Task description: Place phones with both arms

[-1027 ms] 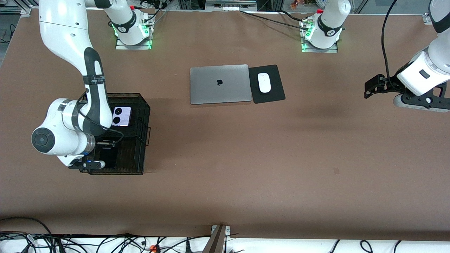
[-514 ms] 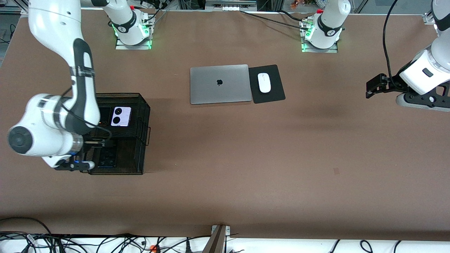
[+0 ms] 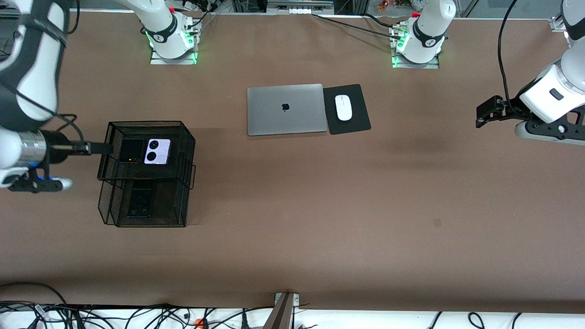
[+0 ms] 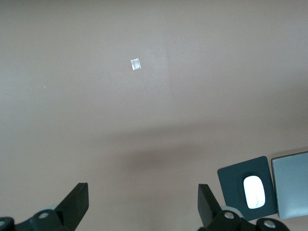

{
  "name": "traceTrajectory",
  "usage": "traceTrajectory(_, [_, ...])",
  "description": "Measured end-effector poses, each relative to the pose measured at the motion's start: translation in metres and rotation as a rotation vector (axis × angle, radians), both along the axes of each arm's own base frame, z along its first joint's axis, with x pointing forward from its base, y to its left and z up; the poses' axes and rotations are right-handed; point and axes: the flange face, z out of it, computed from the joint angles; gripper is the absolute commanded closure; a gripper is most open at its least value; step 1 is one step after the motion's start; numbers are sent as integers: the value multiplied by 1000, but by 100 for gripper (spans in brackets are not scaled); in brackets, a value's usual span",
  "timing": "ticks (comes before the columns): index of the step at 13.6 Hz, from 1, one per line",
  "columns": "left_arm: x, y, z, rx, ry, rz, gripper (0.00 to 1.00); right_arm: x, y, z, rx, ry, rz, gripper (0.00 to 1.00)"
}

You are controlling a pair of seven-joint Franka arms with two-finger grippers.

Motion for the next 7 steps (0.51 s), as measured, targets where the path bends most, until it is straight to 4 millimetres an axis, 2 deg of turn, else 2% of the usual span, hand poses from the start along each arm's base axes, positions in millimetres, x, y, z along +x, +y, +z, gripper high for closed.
traceTrajectory(2, [-1,0,0,0,5,0,0,-12,16,26,4,-15,-3,1])
traceTrajectory(7, [-1,0,-1,1,8,0,0,-14,46,22,-25,1,11,1])
